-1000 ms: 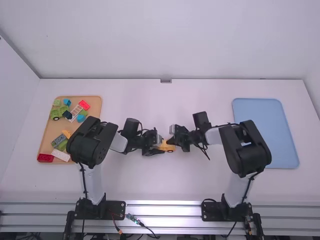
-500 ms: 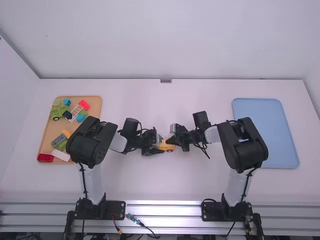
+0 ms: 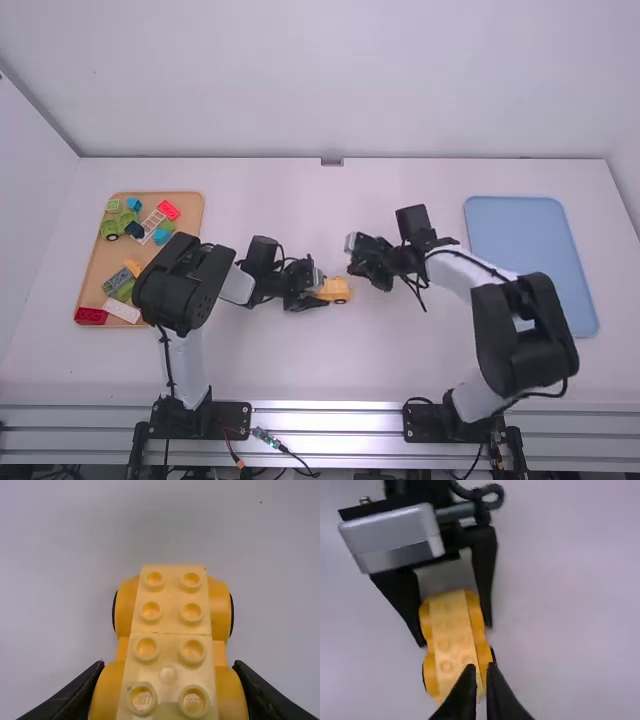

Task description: Assemble lego blocks to make yellow taxi

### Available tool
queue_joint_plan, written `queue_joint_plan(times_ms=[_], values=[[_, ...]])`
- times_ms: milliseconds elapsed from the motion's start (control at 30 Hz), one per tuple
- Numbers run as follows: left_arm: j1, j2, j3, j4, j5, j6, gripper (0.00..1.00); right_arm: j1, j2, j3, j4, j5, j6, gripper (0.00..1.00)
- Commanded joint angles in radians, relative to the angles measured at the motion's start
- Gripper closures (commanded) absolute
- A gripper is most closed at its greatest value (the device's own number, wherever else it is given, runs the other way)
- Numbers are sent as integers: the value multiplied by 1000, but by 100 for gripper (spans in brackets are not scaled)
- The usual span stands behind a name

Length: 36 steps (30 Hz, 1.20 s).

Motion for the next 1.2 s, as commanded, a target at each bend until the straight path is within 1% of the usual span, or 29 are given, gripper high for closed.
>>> queue_joint_plan(times_ms=[0,67,100,133,167,200,267,367,467,500,567,600,667,733,767,800,833,867,900,933,1000,1033,1167], values=[[-3,9,8,-9,-66,-21,47,2,-52,22,-71,277,121,65],[-3,9,9,-12,-79,-26,47,6,-62,23,-105,366,168,45],[-3,9,8,-14,-78,-25,43,11,-65,19,-117,426,216,10],[-3,8,8,-12,-78,-26,41,14,-65,18,-123,455,239,1],[-3,8,8,-13,-78,-26,30,18,-66,14,-129,493,274,1],[-2,8,8,-16,-78,-26,16,21,-66,13,-131,509,294,1],[-3,5,9,-27,-75,-25,1,21,-66,13,-134,533,328,1],[-2,-12,7,-51,-78,-26,1,20,-66,13,-130,531,329,1],[-2,-50,15,-114,-122,-34,1,20,-66,13,-122,529,327,1],[-1,-71,23,-150,-151,-38,1,20,-66,13,-122,529,327,1],[-6,-136,50,-283,-210,-48,1,20,-66,13,-122,529,326,1],[-6,-136,50,-283,-210,-48,1,20,-66,13,-122,529,326,1],[-7,-204,101,-466,-227,6,1,20,-66,13,-112,529,327,1],[-2,-264,174,-690,-237,110,1,20,-66,13,-102,529,327,1],[0,-272,185,-724,-239,125,1,19,-66,13,-102,529,327,1],[5,-299,227,-843,-253,173,1,18,-66,13,-100,529,328,1],[5,-320,262,-933,-271,209,1,18,-66,13,-100,529,327,1],[3,-344,319,-1067,-318,254,1,18,-66,13,-101,529,327,1],[2,-354,355,-1141,-344,270,1,18,-66,13,-100,529,327,1],[2,-359,378,-1185,-359,275,1,18,-66,13,-100,529,327,1],[6,-383,481,-1352,-452,263,1,18,-66,13,-98,529,327,1],[3,-389,518,-1402,-488,265,1,18,-66,13,-96,529,327,1],[8,-394,627,-1489,-601,228,1,18,-66,13,-95,529,327,1]])
